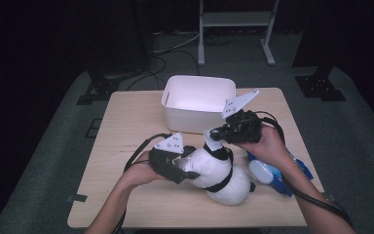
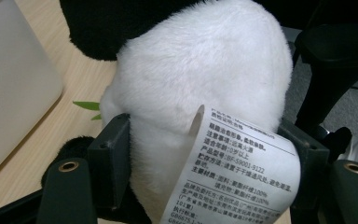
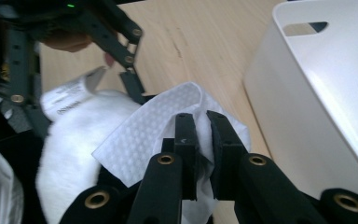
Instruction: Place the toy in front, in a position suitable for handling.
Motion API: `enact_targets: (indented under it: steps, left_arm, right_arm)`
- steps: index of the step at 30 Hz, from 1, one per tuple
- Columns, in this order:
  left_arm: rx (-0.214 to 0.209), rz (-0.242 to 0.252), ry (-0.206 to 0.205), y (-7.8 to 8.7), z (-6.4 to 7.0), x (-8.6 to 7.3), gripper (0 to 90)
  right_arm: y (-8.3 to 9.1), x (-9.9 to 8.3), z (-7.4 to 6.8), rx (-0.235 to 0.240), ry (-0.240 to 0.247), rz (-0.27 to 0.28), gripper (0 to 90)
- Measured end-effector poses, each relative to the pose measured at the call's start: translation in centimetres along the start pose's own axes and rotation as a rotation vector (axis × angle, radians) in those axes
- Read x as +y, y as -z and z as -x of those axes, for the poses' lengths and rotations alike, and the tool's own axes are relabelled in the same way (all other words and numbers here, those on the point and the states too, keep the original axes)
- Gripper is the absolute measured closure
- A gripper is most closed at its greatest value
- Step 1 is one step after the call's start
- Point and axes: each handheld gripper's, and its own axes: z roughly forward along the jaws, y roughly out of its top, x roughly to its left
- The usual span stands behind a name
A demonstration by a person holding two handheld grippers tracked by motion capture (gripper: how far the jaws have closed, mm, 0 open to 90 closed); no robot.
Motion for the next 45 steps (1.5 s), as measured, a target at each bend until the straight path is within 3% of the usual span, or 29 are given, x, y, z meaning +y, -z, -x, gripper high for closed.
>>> enact_targets:
  steps: [5,10,17,34,39,45]
  left_arm:
    - [0.000,-0.004,-0.001,0.2,-0.1,-0.3,30.3]
    - [0.002,-0.003,0.022,0.3,-0.2,-0.7,30.3]
    - [0.012,-0.010,0.074,0.9,-0.7,-2.3,30.3]
    - [0.026,0.017,0.118,1.7,-0.5,-5.5,30.4]
    - [0.037,0.008,0.154,2.0,-0.8,-6.7,30.5]
    - [0.040,0.000,0.158,2.2,-0.7,-7.3,29.5]
  right_arm:
    - [-0.2,-0.5,0.8,-0.003,-0.032,-0.001,82.4]
    - [-0.4,-0.8,0.9,0.006,-0.042,0.000,82.2]
    - [-1.6,-2.0,0.1,0.048,-0.047,-0.022,81.7]
    - [-3.2,-4.0,-1.1,0.120,-0.071,0.004,81.6]
    - [-4.0,-5.1,-1.4,0.140,-0.075,-0.030,81.6]
    - [-4.2,-5.7,-1.5,0.150,-0.082,-0.030,81.7]
